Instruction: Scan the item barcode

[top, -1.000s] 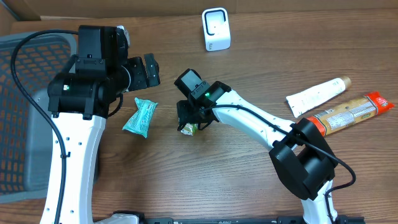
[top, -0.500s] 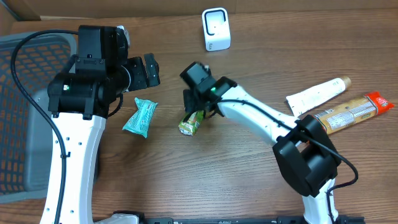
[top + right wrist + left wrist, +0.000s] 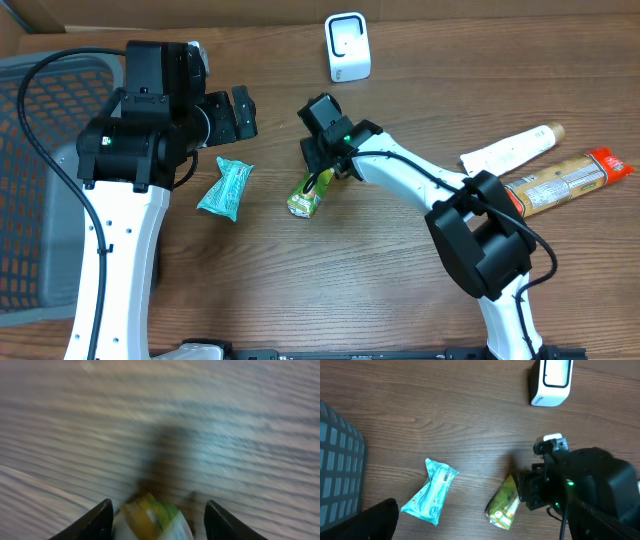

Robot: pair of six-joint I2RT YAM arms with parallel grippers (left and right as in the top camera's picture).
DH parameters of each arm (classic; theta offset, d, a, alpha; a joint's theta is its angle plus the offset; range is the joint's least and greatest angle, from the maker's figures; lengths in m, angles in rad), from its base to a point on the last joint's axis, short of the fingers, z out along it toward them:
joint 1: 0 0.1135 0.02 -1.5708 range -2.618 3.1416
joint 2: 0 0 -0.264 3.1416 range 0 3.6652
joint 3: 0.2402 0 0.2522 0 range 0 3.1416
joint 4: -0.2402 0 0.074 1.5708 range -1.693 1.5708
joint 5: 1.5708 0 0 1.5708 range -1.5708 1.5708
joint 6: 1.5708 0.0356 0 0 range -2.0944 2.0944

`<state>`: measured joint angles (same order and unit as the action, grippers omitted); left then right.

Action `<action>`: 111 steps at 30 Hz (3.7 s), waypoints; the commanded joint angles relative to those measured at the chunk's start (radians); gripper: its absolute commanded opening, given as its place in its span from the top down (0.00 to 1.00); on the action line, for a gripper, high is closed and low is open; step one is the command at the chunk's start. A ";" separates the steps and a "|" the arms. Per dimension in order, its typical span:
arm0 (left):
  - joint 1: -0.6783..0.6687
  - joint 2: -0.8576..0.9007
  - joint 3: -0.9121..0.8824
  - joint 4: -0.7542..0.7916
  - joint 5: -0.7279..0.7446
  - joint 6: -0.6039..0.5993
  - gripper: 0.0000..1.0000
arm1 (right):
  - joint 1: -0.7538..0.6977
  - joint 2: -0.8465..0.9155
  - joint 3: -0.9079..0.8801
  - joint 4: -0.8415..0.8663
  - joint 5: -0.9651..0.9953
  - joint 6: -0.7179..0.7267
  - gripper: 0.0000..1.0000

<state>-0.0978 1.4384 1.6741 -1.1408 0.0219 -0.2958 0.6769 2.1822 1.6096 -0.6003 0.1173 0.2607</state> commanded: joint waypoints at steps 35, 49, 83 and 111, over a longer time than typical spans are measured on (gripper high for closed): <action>-0.002 0.002 0.010 0.000 0.004 0.011 0.00 | -0.062 -0.239 0.282 -0.801 -0.307 0.074 0.25; -0.002 0.002 0.010 0.000 0.004 0.011 0.00 | 0.025 -0.240 -0.121 -0.570 -0.396 0.111 0.22; -0.002 0.002 0.010 0.000 0.004 0.011 0.00 | 0.029 -0.241 -0.350 -0.243 -0.491 0.207 0.80; -0.002 0.002 0.010 0.000 0.004 0.011 0.00 | -0.470 -0.548 -0.287 -0.169 -1.687 -0.343 0.93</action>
<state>-0.0978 1.4384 1.6741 -1.1408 0.0219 -0.2958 0.2306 1.6905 1.2865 -0.7910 -1.3884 -0.0338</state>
